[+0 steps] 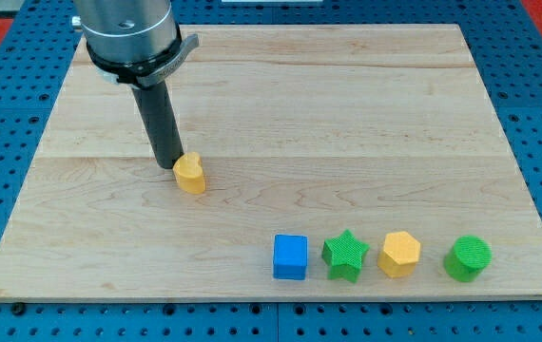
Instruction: Separate yellow heart from the red star
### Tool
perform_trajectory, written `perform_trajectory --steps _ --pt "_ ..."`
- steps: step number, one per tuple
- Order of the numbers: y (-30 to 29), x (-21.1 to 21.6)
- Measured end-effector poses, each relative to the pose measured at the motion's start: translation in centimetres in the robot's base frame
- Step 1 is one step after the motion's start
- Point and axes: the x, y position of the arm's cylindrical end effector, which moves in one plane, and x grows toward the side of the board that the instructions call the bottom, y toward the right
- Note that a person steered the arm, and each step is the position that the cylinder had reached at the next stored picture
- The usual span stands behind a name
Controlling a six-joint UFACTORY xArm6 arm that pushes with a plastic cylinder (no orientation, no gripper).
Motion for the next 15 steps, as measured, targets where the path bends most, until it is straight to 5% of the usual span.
perform_trajectory --steps 12,15 --pt "4.3 4.0" --pt "6.1 2.3"
